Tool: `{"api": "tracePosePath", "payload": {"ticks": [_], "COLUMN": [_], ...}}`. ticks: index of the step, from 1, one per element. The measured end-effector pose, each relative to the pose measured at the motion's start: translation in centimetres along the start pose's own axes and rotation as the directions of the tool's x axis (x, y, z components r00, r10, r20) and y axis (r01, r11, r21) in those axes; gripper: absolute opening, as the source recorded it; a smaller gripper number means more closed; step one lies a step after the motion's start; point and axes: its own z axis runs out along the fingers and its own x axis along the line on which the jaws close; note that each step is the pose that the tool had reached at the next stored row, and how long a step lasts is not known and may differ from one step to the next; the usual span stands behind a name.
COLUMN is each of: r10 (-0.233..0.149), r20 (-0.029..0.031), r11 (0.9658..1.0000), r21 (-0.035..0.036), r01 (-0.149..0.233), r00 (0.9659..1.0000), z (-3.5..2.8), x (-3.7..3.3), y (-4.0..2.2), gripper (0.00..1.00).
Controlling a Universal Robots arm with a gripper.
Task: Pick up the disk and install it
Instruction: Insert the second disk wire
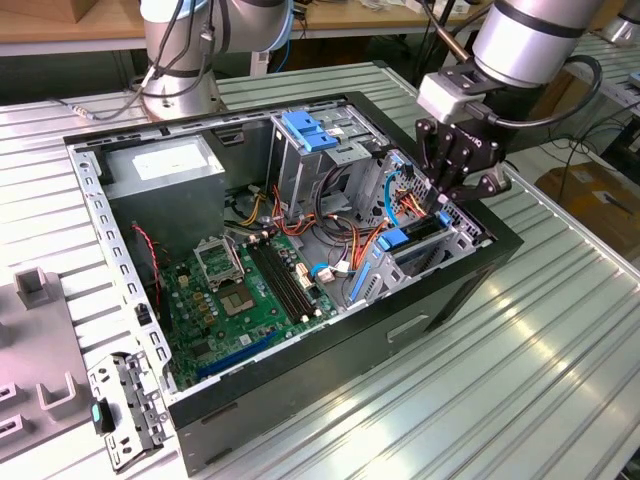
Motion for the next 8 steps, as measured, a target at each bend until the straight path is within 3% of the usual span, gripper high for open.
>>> {"api": "tracePosePath", "payload": {"ticks": [3, 6, 8], "r10": [0.0, 0.0, 0.0], "r20": [0.0004, 0.0001, 0.0002], "r11": [1.0, 1.0, 1.0], "r21": [0.0, 0.0, 0.0], "r01": [0.0, 0.0, 0.0], "r00": [1.0, 1.0, 1.0], "z": [0.0, -0.08, -0.55], "x": [0.03, 0.03, -0.03], "y": [0.96, 1.01, 1.0], "gripper": [0.11, 0.11, 0.11]}}
